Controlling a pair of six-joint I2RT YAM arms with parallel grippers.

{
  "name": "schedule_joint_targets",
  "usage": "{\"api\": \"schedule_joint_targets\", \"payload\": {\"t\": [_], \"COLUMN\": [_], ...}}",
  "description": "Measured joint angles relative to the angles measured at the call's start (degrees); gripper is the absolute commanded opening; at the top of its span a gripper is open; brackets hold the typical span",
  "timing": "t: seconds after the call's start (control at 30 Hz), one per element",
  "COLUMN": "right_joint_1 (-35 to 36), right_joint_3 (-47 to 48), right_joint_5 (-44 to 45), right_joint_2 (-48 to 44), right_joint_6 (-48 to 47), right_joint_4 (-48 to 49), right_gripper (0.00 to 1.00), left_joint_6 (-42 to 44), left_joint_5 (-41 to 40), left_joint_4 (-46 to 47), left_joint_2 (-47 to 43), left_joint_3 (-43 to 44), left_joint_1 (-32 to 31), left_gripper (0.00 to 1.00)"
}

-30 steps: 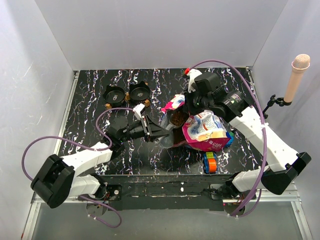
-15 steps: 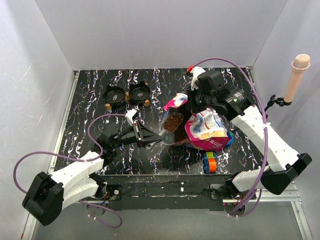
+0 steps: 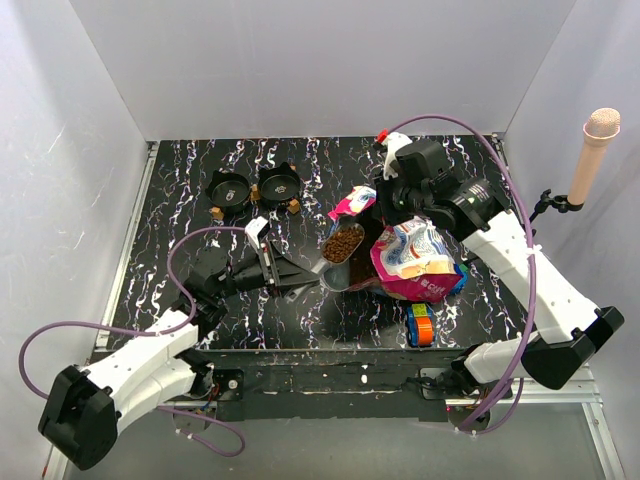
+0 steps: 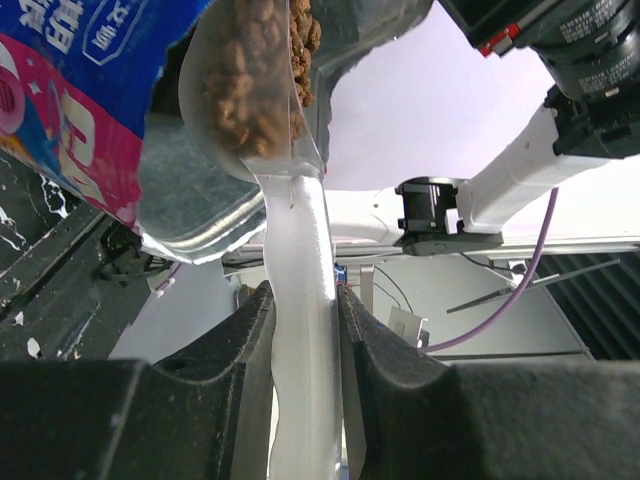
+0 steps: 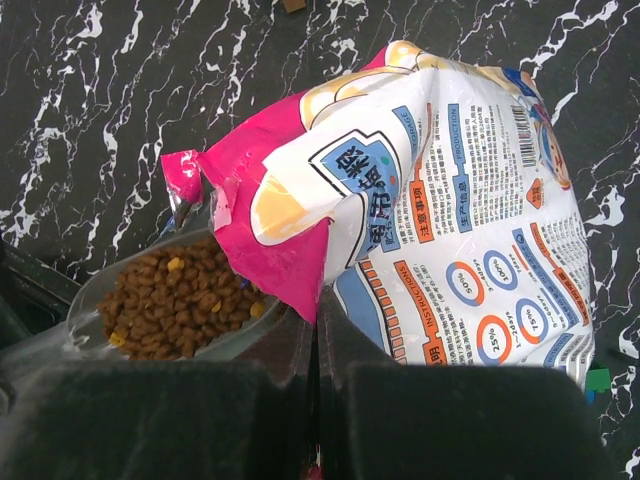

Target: Serve the pet food

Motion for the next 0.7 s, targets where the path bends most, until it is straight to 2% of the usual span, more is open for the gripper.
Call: {"api": "schedule_joint_targets", "payload": {"t": [0.33, 0.7], "right_joint_1": [-0.31, -0.31], "right_joint_3": [4.31, 5.81], "right_joint_5": [2.84, 4.48], "right_joint_2": [2.43, 3.98], "right_joint_6": [2.71, 4.98], "right_joint_4": [-4.02, -5.53], "right_gripper": [0.01, 0.01], "left_joint_6": [-0.07, -0.26], "left_joint_5": [1.99, 2.34], "left_joint_4": [-3.37, -5.79], "left_joint_2": [-4.02, -6.56], "left_joint_3": [1.07, 6.19], "left_joint_1": [0.00, 0.00], "left_gripper": [0.00, 0.00]}}
